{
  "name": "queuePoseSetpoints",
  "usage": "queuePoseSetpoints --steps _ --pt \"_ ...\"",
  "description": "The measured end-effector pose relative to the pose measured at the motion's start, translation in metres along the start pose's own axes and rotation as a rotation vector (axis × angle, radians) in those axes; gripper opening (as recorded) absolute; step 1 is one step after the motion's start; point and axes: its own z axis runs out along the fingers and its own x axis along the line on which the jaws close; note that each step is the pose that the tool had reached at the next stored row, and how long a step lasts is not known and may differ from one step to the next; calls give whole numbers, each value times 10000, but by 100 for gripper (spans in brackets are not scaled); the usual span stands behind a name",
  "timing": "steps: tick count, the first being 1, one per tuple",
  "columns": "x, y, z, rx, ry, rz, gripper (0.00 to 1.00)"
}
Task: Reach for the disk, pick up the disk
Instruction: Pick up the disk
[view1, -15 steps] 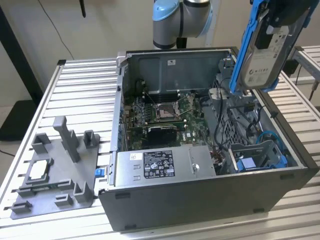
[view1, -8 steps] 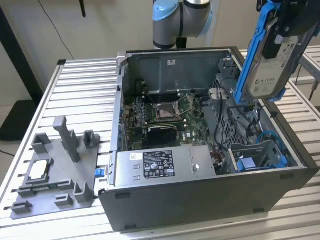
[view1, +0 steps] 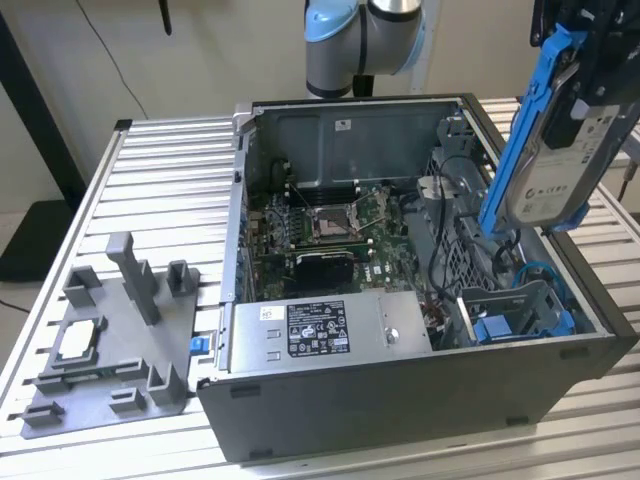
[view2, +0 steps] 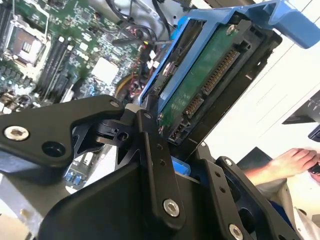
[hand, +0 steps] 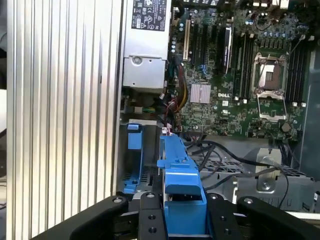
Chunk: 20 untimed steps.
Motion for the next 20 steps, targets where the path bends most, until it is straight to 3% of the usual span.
queuePoseSetpoints --steps 3,8,12,20 --pt "91 4 39 0 1 5 0" --pt "180 22 117 1 -2 18 0" --pt "208 75 173 4 0 26 0" --pt "256 81 312 6 -1 37 0"
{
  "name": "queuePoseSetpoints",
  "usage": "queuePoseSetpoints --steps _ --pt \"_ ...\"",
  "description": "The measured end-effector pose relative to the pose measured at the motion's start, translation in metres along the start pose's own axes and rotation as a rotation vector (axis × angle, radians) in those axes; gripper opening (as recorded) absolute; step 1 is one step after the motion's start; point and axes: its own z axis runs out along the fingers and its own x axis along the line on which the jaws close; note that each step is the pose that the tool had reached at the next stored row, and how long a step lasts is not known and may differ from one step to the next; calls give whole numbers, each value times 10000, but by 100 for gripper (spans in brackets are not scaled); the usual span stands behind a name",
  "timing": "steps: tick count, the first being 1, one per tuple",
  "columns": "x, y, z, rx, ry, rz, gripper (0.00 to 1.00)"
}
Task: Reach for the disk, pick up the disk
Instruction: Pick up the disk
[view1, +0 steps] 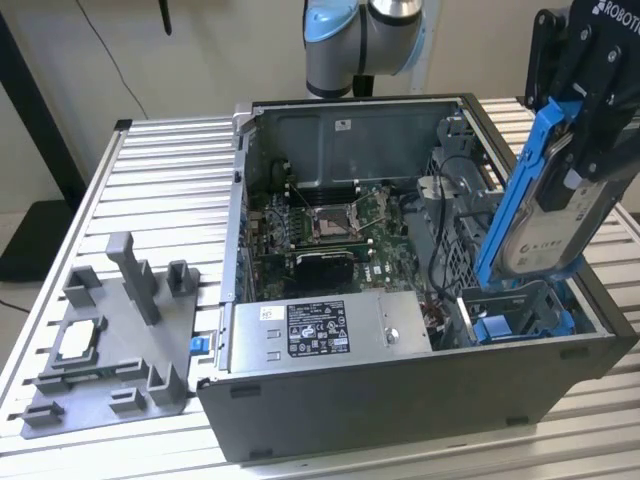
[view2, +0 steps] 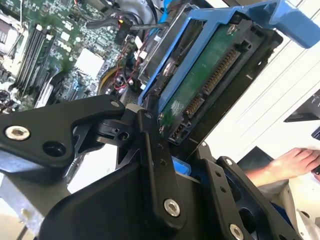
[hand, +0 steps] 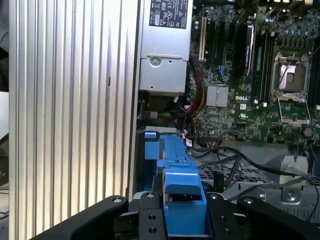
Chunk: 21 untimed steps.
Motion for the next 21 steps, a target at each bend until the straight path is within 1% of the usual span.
queuePoseSetpoints --steps 8,14,21 --pt "36 0 134 0 -1 18 0" --pt "38 0 204 0 -1 19 0" --pt "38 0 210 1 0 19 0"
